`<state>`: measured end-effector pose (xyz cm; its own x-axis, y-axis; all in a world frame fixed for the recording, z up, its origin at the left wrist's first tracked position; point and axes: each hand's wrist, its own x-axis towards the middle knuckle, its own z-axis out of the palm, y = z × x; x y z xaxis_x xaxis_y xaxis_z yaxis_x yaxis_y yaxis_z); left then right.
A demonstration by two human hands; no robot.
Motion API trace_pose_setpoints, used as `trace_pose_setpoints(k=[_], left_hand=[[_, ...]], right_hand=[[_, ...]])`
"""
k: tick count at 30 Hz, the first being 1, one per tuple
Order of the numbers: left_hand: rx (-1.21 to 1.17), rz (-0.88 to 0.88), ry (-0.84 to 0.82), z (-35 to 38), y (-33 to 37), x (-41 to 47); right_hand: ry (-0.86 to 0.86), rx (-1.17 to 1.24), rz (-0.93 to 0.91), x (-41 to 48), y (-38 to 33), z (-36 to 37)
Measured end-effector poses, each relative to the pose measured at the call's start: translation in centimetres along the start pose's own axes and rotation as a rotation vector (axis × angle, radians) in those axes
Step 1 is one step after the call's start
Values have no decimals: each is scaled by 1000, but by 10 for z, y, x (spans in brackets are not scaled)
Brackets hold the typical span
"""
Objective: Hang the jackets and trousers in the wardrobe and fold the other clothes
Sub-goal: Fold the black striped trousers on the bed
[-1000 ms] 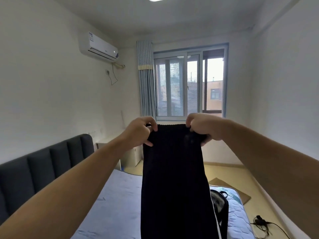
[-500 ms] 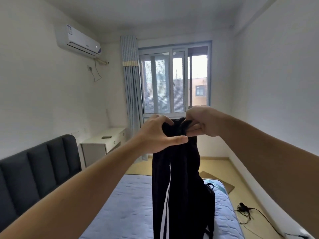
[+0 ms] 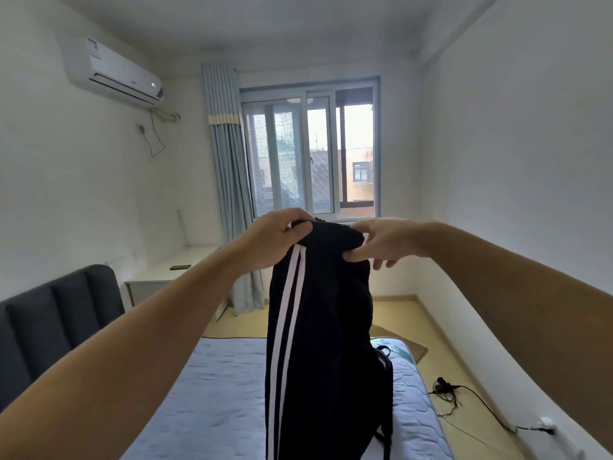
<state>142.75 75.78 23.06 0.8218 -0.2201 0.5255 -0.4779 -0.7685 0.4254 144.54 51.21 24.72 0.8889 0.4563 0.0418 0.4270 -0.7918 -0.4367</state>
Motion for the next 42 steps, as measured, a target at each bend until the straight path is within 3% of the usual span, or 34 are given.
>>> trace_pose_setpoints(k=[6,13,18,24,30,32,37,42], left_hand=[[-79,-41,-4,6,-6,8],[-74,-7,21,18,-4,16],[-104,-17,40,26,-3,18],[-307,-68,56,43,11,18],[-427,-75,-245,53,20,17],[-493,-143,-252,56,21,24],[-582,-117,-331,82,20,29],[-622,-206,-385,106,23,31]], right_hand=[[121,121,-121,-7,-1,-4],[173,351,-89,-8,3,-11],[275,256,-98,-5,13,-15],[364,425,-63,-3,33,-10],[431,603,-59,-15,48,-5],[396,617,-26,-20,54,-3],[6,609,102,-39,77,3],[66,578,145,-49,92,8]])
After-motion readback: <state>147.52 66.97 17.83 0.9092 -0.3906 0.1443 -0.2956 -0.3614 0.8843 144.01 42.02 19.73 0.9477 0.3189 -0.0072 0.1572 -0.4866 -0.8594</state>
